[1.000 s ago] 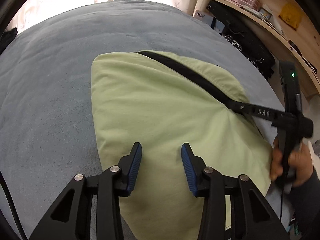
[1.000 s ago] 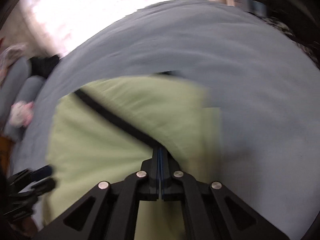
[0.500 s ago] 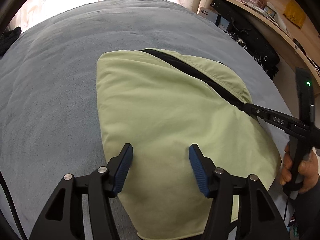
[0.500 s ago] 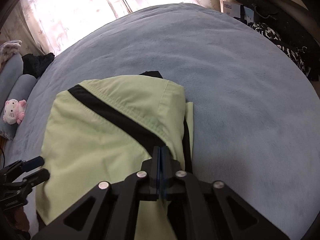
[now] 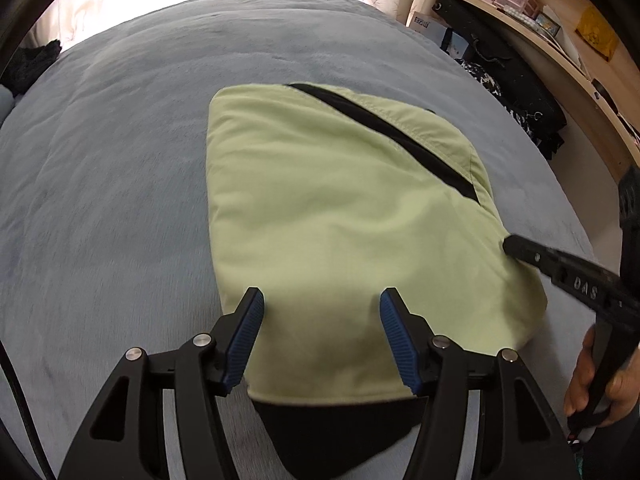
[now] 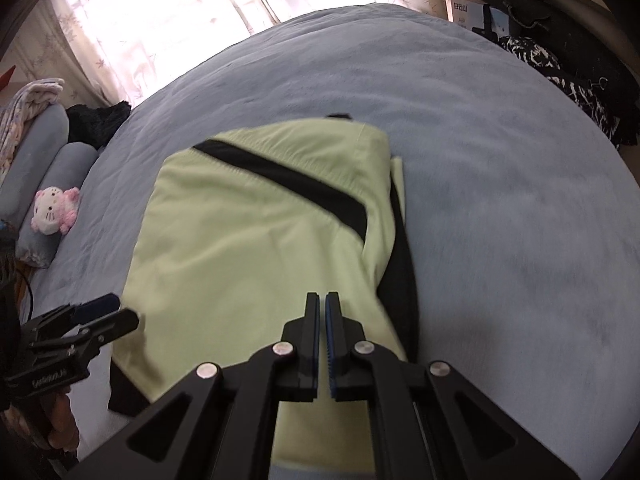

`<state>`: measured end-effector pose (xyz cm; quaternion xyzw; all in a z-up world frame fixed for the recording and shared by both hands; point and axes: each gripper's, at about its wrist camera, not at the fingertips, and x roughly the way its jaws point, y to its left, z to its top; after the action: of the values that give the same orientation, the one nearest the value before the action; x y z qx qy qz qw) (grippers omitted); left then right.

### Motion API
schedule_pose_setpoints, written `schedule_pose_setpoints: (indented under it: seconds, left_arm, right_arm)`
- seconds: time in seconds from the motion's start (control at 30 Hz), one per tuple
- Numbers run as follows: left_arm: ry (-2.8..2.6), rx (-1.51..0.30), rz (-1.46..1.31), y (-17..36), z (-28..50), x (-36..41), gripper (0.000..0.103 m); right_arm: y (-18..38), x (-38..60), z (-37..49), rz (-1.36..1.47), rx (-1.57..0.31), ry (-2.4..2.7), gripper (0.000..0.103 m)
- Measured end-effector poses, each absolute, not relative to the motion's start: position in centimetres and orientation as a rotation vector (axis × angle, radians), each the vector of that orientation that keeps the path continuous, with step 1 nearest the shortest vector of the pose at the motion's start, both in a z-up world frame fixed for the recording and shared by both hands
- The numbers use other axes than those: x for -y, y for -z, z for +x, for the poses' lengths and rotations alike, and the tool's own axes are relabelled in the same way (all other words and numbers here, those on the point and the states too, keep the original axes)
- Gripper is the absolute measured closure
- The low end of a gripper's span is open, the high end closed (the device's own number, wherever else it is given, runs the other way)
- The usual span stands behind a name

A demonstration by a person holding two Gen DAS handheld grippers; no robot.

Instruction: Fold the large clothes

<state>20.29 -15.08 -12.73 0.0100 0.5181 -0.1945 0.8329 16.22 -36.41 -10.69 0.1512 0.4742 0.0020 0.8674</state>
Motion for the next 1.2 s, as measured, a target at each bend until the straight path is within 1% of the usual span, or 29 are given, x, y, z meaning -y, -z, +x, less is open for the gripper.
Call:
schedule_pose_setpoints:
  seconds: [0.17, 0.2, 0.23, 0.27, 0.3, 0.33, 0.37, 0.4, 0.5, 0.63, 0.83, 1.03, 1.2]
  left_arm:
    - [0.413, -1.102, 0.021, 12.2, 17.7, 14.8, 0.044]
    - [0.409, -1.091, 0.033, 11.8, 16.9, 14.7, 0.044]
    - [0.407, -1.084, 0.041, 11.4, 16.3, 14.7, 0.041]
    - [0.406, -1.079, 0.045, 11.0, 15.8, 14.7, 0.037]
    - [0.406, -1.070, 0.045, 10.5, 15.0, 14.6, 0.028]
    - [0.408, -1.063, 0.041, 10.0, 14.3, 14.6, 0.021]
    - [0.411, -1.059, 0.037, 9.6, 13.8, 14.5, 0.018]
    - [0.418, -1.058, 0.031, 9.1, 13.2, 14.5, 0.015]
    - [0.447, -1.066, -0.005, 7.9, 12.1, 14.0, 0.011]
    - [0.448, -1.095, -0.033, 7.2, 11.7, 13.6, 0.011]
    - [0.481, -1.146, -0.092, 7.2, 13.1, 12.1, 0.011]
    - [0.478, -1.173, -0.166, 8.2, 15.7, 10.9, 0.011]
    - [0.489, -1.229, -0.224, 10.9, 18.0, 10.4, 0.011]
  right_arm:
    - [11.0, 35.7, 13.5, 0.329, -1.022, -0.015, 0.100]
    - [10.8, 35.6, 13.1, 0.332, -1.027, -0.017, 0.098]
    - [10.7, 35.5, 12.5, 0.336, -1.033, -0.021, 0.094]
    - [10.5, 35.5, 12.2, 0.339, -1.037, -0.024, 0.082]
    - [10.2, 35.4, 11.6, 0.346, -1.034, -0.031, 0.067]
    - [9.8, 35.4, 11.1, 0.350, -1.030, -0.036, 0.060]
    - [9.3, 35.3, 10.6, 0.351, -1.023, -0.041, 0.051]
    - [8.8, 35.2, 10.1, 0.351, -1.017, -0.048, 0.048]
    - [7.4, 35.2, 9.2, 0.362, -1.009, -0.080, 0.048]
    - [5.7, 36.2, 8.6, 0.414, -1.003, -0.122, 0.048]
    - [4.3, 38.0, 9.7, 0.448, -1.050, -0.139, 0.048]
    - [5.3, 40.7, 12.0, 0.449, -1.105, -0.105, 0.048]
    - [8.0, 43.3, 14.2, 0.545, -1.158, -0.117, 0.048]
